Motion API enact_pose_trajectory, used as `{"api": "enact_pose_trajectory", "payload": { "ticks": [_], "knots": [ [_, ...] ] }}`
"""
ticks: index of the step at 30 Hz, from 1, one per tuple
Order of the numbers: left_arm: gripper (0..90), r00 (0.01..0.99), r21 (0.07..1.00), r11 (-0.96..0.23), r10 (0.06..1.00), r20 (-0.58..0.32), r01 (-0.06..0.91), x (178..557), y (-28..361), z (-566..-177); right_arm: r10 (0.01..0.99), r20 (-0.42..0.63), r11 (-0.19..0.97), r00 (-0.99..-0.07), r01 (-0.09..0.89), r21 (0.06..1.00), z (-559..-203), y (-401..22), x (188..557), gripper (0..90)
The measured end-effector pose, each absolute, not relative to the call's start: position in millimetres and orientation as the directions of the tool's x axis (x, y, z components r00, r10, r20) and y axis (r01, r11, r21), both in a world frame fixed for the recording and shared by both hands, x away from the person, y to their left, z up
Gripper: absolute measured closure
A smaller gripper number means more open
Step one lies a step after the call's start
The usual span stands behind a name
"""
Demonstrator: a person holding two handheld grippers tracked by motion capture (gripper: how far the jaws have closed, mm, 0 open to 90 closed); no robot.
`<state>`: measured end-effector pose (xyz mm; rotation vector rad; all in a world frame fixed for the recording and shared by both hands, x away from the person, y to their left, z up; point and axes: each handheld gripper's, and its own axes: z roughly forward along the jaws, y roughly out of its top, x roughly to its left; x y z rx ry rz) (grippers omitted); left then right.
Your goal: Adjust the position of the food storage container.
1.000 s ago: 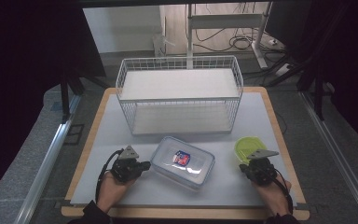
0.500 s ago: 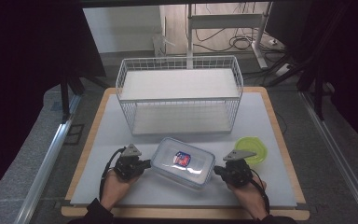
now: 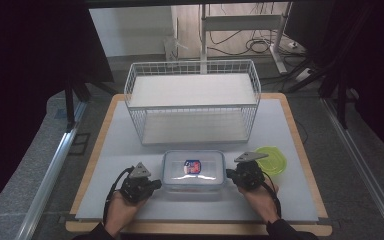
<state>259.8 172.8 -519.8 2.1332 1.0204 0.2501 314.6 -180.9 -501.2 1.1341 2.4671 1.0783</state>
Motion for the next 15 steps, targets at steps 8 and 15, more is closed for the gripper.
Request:
{"api": "enact_pose_trajectory", "payload": {
  "ticks": [8, 15],
  "knots": [
    [76.9, 0.662, 0.716, -0.420, 0.745, -0.080, 0.558, 258, 180, -515, 0.709, 0.035, 0.478, -0.704, 0.516, 0.711, -494, -188, 305, 81.2],
    [49.5, 0.653, 0.721, -0.453, 0.758, 0.002, 0.524, 249, 185, -519, 0.689, -0.008, 0.529, -0.724, 0.496, 0.689, -492, -207, 289, 62.3]
  ]
}}
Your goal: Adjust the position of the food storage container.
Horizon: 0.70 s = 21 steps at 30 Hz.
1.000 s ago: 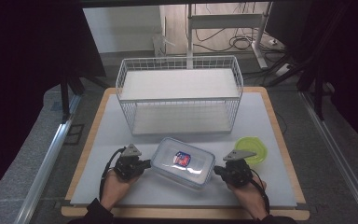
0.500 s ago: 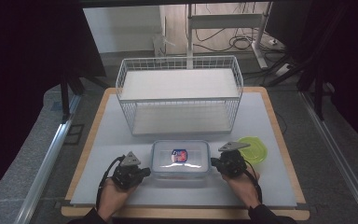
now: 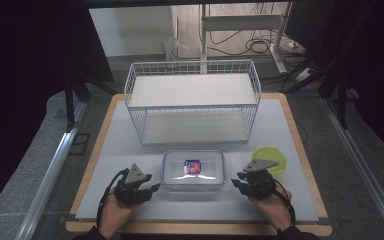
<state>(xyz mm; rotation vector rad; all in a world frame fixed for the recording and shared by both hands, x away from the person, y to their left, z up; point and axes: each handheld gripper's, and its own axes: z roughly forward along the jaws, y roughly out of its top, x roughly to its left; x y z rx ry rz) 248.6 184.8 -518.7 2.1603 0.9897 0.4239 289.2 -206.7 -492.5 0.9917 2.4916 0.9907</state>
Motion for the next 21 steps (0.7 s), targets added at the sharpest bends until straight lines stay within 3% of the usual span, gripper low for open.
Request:
{"api": "enact_pose_trajectory", "payload": {
  "ticks": [5, 8, 21],
  "knots": [
    [32.1, 0.657, 0.710, -0.482, 0.753, 0.037, 0.513, 242, 186, -524, 0.665, -0.015, 0.548, -0.747, 0.474, 0.689, -493, -211, 280, 45.8],
    [26.3, 0.659, 0.708, -0.480, 0.751, 0.028, 0.517, 238, 189, -526, 0.668, -0.004, 0.541, -0.744, 0.481, 0.690, -495, -212, 278, 37.2],
    [10.1, 0.648, 0.747, -0.416, 0.761, -0.026, 0.518, 234, 195, -524, 0.669, 0.029, 0.514, -0.743, 0.490, 0.704, -498, -215, 276, 26.3]
  ]
}}
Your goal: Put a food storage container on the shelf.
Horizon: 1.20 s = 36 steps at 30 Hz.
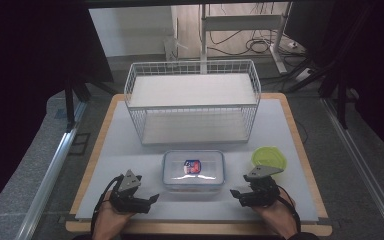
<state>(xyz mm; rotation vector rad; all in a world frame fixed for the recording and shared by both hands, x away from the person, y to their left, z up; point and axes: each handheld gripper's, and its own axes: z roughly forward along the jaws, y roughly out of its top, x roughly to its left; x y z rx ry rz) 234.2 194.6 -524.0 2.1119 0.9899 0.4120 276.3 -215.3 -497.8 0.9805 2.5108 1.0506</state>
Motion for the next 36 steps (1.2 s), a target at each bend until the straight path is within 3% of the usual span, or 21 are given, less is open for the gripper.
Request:
{"api": "enact_pose_trajectory", "payload": {
  "ticks": [4, 11, 20, 26, 36],
  "knots": [
    [8.5, 0.644, 0.762, -0.388, 0.764, -0.048, 0.518, 235, 197, -525, 0.668, 0.031, 0.519, -0.744, 0.495, 0.697, -499, -213, 277, 22.6],
    [14.4, 0.631, 0.797, -0.360, 0.775, -0.033, 0.484, 237, 202, -520, 0.668, 0.048, 0.504, -0.742, 0.500, 0.704, -498, -213, 278, 21.5],
    [12.2, 0.635, 0.792, -0.326, 0.766, -0.098, 0.516, 245, 203, -512, 0.666, 0.137, 0.459, -0.733, 0.547, 0.700, -486, -214, 282, 28.2],
    [7.3, 0.625, 0.777, -0.327, 0.773, -0.106, 0.537, 251, 200, -501, 0.661, 0.148, 0.459, -0.736, 0.552, 0.696, -479, -210, 285, 28.1],
    [8.9, 0.644, 0.775, -0.277, 0.736, -0.208, 0.568, 276, 191, -488, 0.651, 0.168, 0.413, -0.740, 0.532, 0.739, -462, -197, 295, 30.0]
  ]
}}
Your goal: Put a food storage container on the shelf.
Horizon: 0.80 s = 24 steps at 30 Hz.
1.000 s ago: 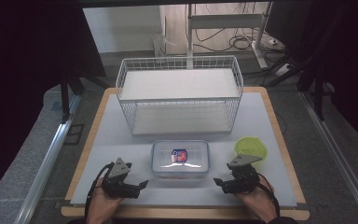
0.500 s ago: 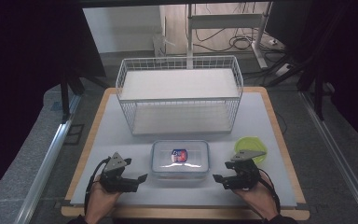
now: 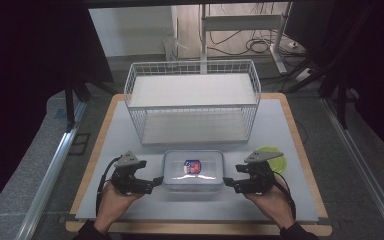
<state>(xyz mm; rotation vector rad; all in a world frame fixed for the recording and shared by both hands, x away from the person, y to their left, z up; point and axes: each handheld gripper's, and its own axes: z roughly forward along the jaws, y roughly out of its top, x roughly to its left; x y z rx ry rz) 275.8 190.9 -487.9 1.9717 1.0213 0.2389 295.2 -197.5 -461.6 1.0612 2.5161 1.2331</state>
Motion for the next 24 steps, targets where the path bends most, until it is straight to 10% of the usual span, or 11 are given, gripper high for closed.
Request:
{"api": "enact_pose_trajectory", "payload": {
  "ticks": [24],
  "knots": [
    [1.7, 0.667, 0.665, -0.260, 0.570, -0.479, 0.700, 320, 167, -521, 0.639, 0.418, 0.302, -0.645, 0.711, 0.636, -487, -185, 343, 30.2]
  ]
}}
